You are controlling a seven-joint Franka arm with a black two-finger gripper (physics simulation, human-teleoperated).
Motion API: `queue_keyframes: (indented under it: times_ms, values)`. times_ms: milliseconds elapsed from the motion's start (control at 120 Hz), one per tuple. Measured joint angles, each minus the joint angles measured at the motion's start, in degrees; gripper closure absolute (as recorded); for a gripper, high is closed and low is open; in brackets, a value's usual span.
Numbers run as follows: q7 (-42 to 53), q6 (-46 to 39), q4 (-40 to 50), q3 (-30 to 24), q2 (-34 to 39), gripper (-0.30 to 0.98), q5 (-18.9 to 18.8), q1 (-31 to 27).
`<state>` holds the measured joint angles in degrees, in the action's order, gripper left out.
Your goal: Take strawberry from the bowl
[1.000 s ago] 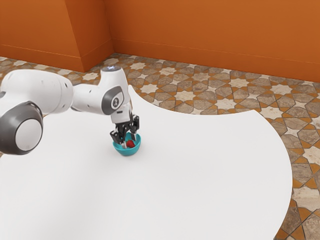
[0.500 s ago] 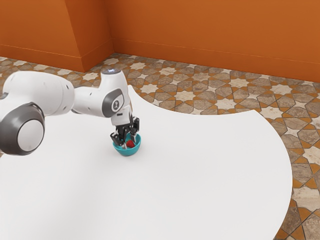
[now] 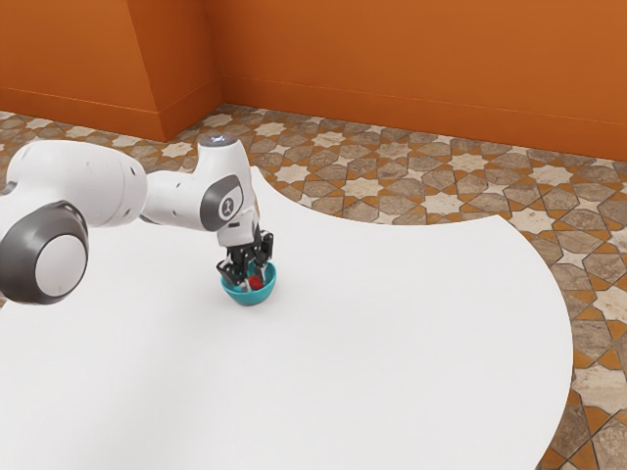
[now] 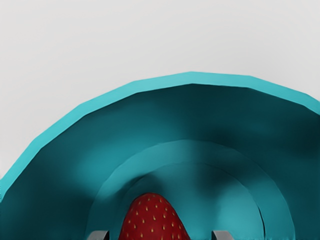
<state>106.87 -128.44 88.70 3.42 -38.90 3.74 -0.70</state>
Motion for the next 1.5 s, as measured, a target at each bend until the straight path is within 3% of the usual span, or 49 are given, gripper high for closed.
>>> queue_keyframes:
  times_ms: [425,700,1158,1350,1500]
  values:
    - [0.56,-0.8,0.28,0.03,1.49,0.63,-0.05,0.04]
    - [0.33,-1.22,8.92,-0.4,12.8,0.66,-0.05,5.14]
    - [-2.33,-1.44,9.06,-3.16,9.02,0.65,-0.1,8.66]
    - [-3.37,-0.93,9.07,-3.22,9.53,0.31,-0.16,8.34]
    - [-5.12,0.13,9.69,-2.65,16.14,0.15,-0.31,8.77]
